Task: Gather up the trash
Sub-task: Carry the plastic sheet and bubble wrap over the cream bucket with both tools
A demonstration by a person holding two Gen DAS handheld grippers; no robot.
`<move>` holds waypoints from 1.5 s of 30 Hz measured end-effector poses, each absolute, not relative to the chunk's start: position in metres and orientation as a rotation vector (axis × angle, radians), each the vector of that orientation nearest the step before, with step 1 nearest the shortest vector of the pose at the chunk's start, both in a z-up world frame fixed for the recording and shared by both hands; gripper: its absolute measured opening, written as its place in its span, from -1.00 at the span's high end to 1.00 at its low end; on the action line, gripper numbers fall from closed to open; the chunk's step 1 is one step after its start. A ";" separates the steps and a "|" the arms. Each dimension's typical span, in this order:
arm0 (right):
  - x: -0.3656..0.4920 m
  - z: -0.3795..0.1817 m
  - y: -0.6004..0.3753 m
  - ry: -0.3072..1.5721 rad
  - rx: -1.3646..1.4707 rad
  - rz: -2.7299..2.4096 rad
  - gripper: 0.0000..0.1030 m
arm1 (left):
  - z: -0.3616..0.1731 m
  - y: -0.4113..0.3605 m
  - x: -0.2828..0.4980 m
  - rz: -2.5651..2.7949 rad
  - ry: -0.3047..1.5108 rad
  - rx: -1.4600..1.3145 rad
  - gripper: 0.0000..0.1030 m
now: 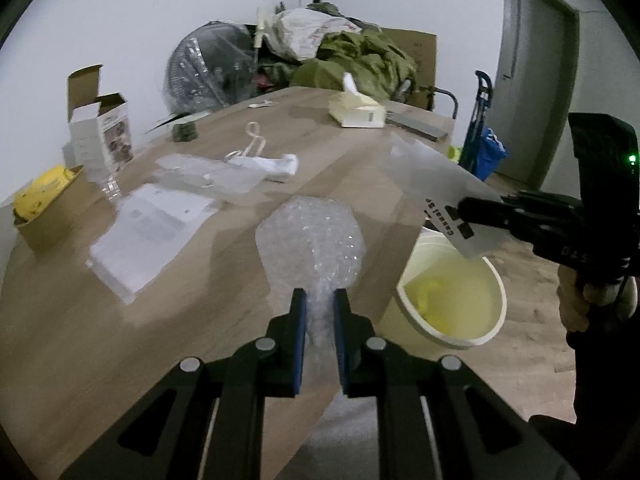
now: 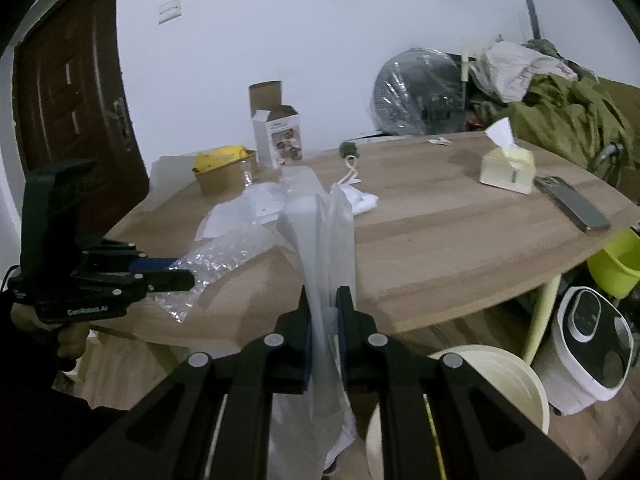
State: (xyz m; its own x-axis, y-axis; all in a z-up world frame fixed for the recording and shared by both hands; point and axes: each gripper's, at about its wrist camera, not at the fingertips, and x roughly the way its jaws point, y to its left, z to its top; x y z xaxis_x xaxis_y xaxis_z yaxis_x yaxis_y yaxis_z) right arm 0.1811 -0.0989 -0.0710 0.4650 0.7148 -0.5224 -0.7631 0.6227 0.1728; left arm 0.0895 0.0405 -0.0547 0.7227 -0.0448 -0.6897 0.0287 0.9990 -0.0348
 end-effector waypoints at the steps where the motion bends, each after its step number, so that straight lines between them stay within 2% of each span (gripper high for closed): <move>1: 0.181 -0.072 -0.104 0.599 -0.085 0.900 0.81 | -0.055 0.037 0.092 -0.054 0.760 -0.023 0.76; 17: 0.186 -0.094 -0.167 0.647 -0.022 0.741 0.81 | -0.064 -0.012 0.125 -0.219 0.770 0.004 0.76; 34: 0.209 -0.146 -0.229 0.783 0.047 0.542 0.78 | -0.083 -0.076 0.162 -0.383 0.808 0.098 0.76; 37: 0.214 -0.157 -0.233 0.813 0.049 0.518 0.71 | -0.087 -0.084 0.168 -0.407 0.817 0.107 0.76; 39: 0.216 -0.163 -0.236 0.830 0.057 0.507 0.58 | -0.090 -0.089 0.172 -0.418 0.828 0.115 0.76; 41: 0.219 -0.168 -0.238 0.841 0.067 0.497 0.33 | -0.094 -0.094 0.174 -0.426 0.838 0.124 0.76; 43: 0.222 -0.172 -0.241 0.848 0.079 0.493 0.24 | -0.097 -0.099 0.176 -0.430 0.844 0.139 0.76; 45: 0.224 -0.176 -0.244 0.852 0.087 0.489 0.24 | -0.100 -0.103 0.178 -0.433 0.849 0.160 0.76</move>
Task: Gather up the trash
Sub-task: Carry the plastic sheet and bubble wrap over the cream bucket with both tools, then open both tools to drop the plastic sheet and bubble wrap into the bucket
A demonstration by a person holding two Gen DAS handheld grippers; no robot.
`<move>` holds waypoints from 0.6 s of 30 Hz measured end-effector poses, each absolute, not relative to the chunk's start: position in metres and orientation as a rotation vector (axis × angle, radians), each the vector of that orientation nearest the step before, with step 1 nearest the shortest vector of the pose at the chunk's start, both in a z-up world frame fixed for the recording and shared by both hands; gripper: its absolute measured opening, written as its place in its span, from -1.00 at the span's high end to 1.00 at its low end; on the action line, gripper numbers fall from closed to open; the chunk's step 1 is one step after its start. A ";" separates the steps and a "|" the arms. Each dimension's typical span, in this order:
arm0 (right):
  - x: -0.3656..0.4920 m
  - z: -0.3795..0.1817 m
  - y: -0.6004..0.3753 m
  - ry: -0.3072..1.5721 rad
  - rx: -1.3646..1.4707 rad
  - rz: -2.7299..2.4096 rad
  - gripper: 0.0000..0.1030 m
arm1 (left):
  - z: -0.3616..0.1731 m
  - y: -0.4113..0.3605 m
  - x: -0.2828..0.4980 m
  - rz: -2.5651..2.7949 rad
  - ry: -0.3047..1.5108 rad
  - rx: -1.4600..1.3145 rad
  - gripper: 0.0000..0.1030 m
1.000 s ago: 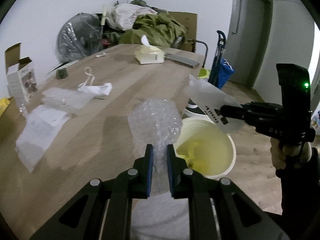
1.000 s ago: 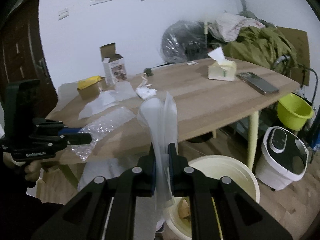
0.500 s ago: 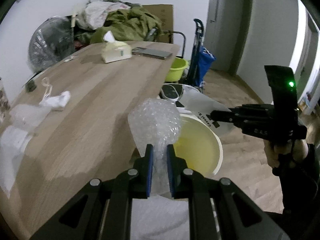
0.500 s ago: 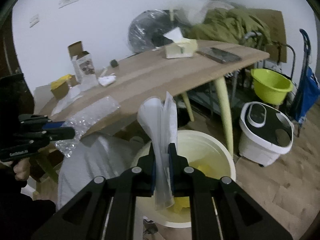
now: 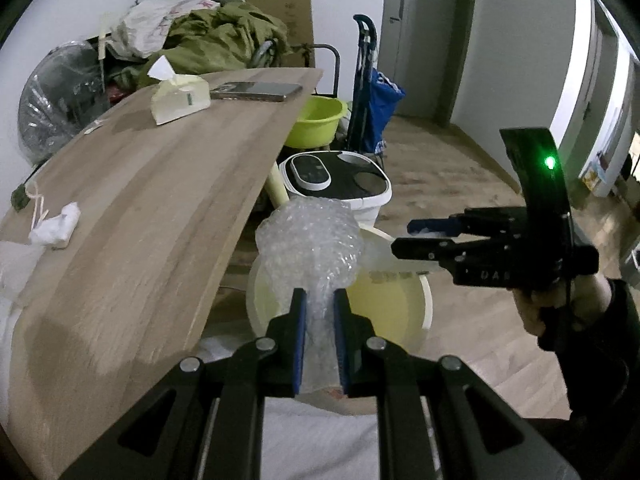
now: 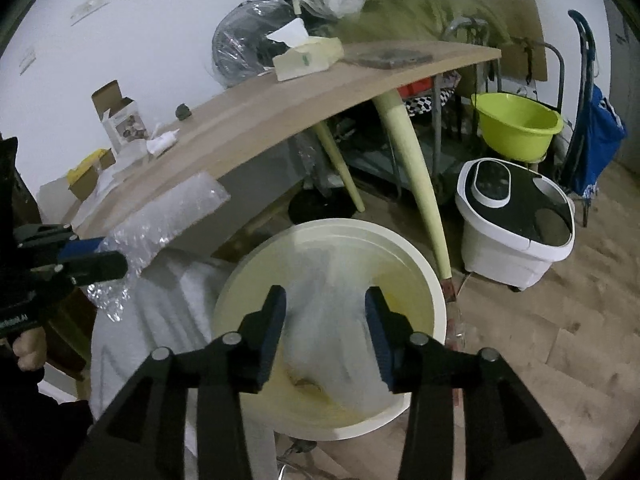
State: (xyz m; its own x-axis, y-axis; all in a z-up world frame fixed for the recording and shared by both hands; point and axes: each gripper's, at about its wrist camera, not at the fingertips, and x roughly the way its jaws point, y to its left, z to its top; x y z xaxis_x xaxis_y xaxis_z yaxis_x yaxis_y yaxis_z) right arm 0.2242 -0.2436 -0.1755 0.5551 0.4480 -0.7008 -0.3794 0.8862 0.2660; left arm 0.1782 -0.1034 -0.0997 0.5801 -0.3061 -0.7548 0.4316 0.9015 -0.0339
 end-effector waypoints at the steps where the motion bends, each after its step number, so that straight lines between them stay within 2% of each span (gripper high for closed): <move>1: 0.226 -0.177 -0.245 0.855 0.089 0.486 0.24 | -0.101 -0.104 0.180 -0.437 0.853 0.161 0.76; 15: 0.227 -0.176 -0.258 0.851 0.105 0.418 0.24 | -0.133 -0.128 0.201 -0.480 0.975 0.184 0.75; 16: 0.227 -0.175 -0.258 0.852 0.107 0.414 0.24 | -0.134 -0.129 0.201 -0.476 0.976 0.187 0.74; 18: 0.227 -0.174 -0.257 0.854 0.107 0.411 0.24 | -0.137 -0.130 0.202 -0.475 0.981 0.184 0.51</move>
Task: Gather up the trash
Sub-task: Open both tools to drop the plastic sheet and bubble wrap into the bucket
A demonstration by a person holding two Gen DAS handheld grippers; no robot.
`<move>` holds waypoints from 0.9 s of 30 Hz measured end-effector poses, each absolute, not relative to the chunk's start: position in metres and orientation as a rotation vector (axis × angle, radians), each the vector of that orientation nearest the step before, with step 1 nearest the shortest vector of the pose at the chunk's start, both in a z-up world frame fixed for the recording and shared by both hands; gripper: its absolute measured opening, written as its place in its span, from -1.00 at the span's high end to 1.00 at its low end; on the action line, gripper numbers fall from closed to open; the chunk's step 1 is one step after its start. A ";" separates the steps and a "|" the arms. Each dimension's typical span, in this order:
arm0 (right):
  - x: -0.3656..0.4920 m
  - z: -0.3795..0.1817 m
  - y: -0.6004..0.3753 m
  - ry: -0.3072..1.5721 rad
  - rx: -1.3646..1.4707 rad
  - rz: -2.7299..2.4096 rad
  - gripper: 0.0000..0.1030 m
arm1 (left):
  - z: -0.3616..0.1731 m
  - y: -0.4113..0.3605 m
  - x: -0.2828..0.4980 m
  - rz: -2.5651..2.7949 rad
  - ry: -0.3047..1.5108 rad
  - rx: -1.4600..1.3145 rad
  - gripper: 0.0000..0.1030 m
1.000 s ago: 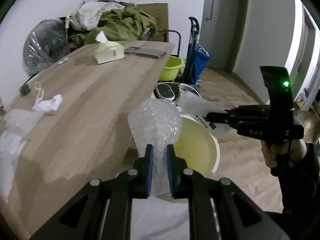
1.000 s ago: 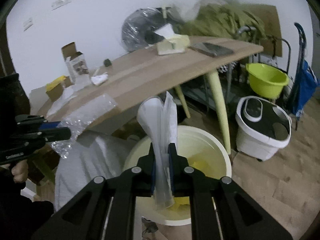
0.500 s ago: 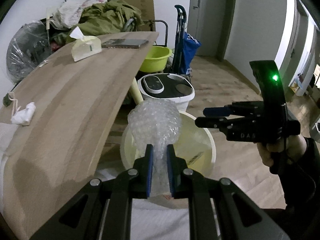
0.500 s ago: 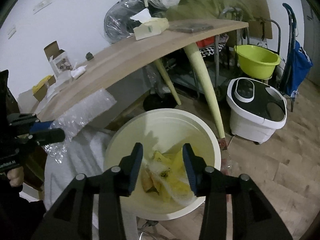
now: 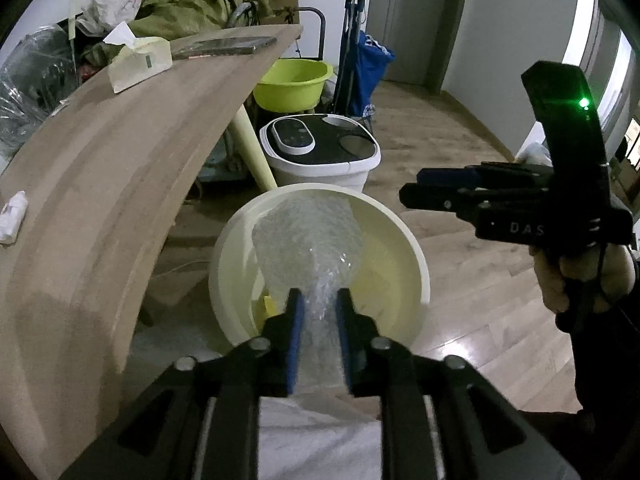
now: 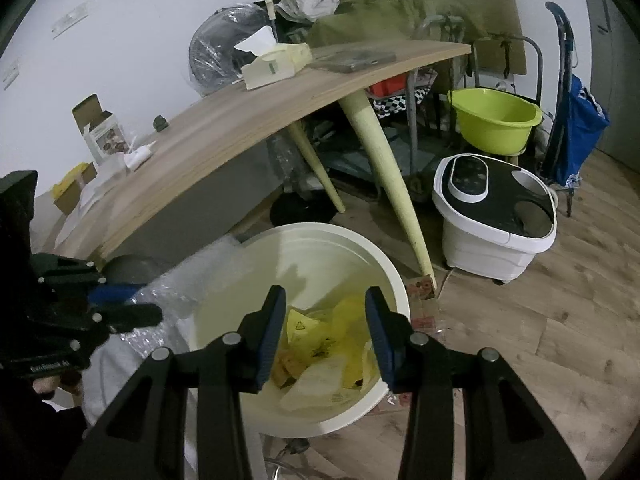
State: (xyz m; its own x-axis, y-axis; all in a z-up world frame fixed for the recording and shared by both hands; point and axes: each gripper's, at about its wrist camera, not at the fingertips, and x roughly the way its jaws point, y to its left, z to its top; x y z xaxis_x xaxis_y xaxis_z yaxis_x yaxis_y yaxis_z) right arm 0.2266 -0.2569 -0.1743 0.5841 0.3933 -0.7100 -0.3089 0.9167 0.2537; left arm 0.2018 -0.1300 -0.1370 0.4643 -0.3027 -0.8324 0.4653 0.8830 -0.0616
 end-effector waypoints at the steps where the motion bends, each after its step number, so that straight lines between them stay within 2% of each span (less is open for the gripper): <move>1: 0.227 -0.174 -0.255 0.855 0.102 0.411 0.24 | -0.138 -0.130 0.202 -0.472 0.981 0.184 0.44; 2: 0.226 -0.173 -0.253 0.855 0.097 0.412 0.24 | -0.138 -0.130 0.201 -0.472 0.982 0.182 0.36; 7: 0.224 -0.167 -0.245 0.850 0.081 0.419 0.24 | -0.139 -0.126 0.200 -0.498 0.992 0.152 0.30; 11: 0.221 -0.164 -0.237 0.852 0.061 0.431 0.24 | -0.132 -0.118 0.197 -0.509 0.972 0.123 0.18; 27: 0.212 -0.124 -0.190 0.803 -0.054 0.484 0.24 | -0.093 -0.066 0.165 -0.454 0.846 0.011 0.17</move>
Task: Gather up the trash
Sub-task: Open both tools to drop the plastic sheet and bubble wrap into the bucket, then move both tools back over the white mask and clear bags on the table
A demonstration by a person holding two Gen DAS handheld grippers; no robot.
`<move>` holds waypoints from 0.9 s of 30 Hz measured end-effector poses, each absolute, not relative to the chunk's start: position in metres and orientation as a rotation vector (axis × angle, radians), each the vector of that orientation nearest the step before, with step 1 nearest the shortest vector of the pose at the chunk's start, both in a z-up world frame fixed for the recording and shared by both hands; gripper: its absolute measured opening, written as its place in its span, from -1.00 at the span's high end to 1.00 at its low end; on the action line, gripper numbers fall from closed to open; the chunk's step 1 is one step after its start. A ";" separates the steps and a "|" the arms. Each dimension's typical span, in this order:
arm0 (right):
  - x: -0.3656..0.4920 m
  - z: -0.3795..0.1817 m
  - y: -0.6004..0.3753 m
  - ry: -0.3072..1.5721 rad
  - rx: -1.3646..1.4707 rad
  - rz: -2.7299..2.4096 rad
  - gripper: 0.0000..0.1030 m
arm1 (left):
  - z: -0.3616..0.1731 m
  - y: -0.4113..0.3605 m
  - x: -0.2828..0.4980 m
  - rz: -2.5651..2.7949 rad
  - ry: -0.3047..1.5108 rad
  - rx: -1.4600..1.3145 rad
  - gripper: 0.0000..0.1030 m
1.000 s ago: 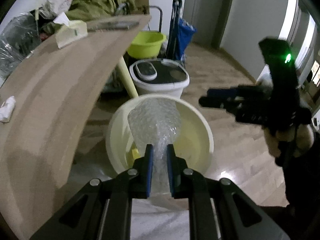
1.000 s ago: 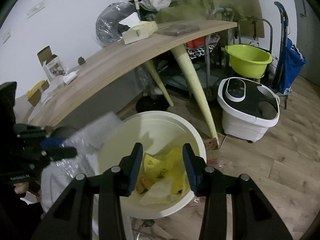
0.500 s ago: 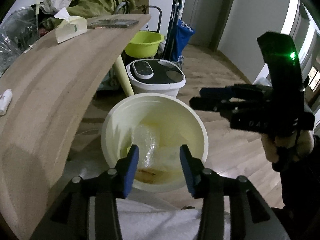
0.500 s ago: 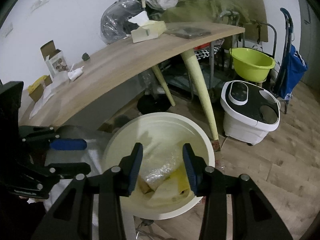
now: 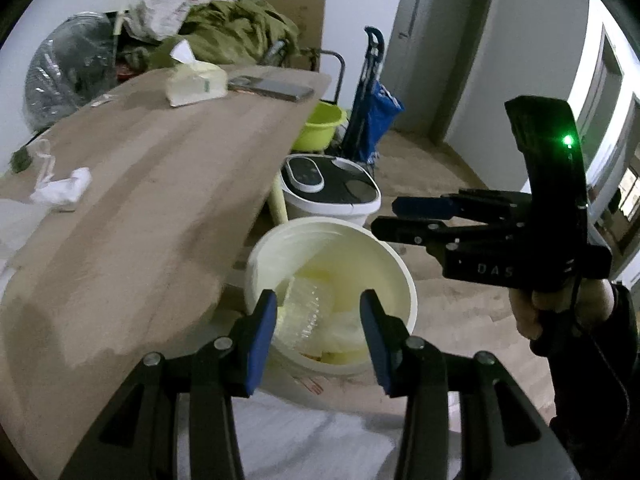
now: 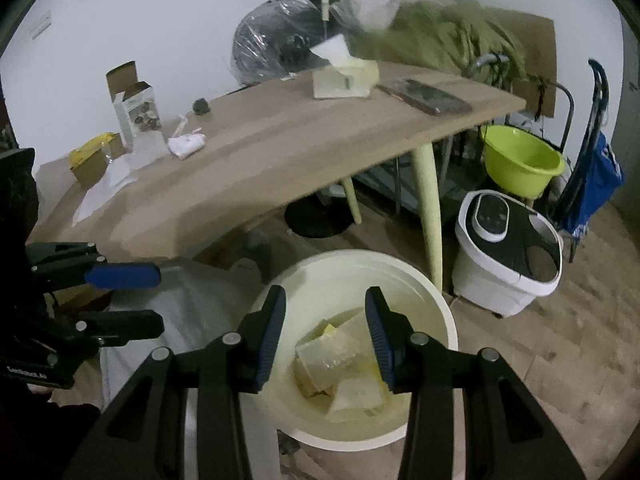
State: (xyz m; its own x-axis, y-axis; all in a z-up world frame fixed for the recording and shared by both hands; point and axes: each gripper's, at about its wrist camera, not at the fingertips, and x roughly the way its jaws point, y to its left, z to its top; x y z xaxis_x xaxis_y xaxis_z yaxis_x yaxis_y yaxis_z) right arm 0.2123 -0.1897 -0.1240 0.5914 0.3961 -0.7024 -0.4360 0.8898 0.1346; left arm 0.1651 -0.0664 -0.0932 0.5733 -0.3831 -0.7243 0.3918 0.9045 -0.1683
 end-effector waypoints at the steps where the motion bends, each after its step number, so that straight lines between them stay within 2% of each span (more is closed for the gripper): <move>1: 0.211 -0.120 -0.185 0.795 -0.054 0.487 0.24 | -0.090 -0.062 0.162 -0.448 0.838 0.004 0.17; 27: 0.218 -0.070 -0.071 0.720 -0.185 0.701 0.24 | -0.059 0.049 0.126 -0.187 0.743 -0.139 0.17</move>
